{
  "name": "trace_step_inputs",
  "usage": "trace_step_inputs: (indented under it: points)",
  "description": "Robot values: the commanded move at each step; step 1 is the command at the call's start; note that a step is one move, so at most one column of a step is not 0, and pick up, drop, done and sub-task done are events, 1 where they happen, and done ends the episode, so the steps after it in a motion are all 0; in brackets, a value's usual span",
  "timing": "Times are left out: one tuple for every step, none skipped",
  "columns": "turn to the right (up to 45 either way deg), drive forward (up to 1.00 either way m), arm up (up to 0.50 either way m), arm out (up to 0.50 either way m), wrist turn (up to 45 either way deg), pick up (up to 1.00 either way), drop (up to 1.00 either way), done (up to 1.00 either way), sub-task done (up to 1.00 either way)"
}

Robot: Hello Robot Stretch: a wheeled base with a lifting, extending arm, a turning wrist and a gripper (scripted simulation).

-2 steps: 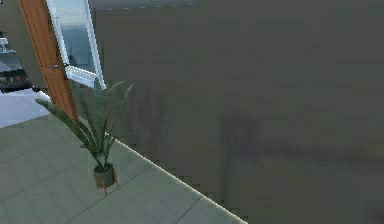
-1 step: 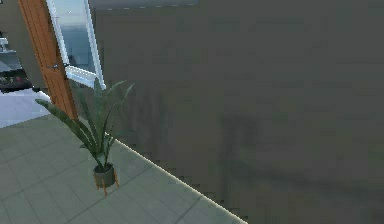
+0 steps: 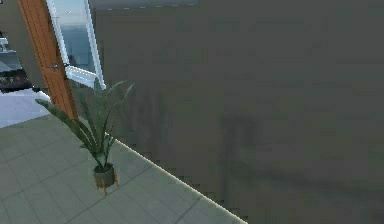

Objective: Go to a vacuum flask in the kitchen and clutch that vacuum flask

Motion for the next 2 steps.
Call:
trace_step_inputs:
  points:
    - [0.0, 0.00, 0.10, 0.00, 0.0, 0.00, 0.00, 0.00, 0.00]
    - [0.0, 0.00, 0.00, 0.00, 0.0, 0.00, 0.00, 1.00, 0.00]
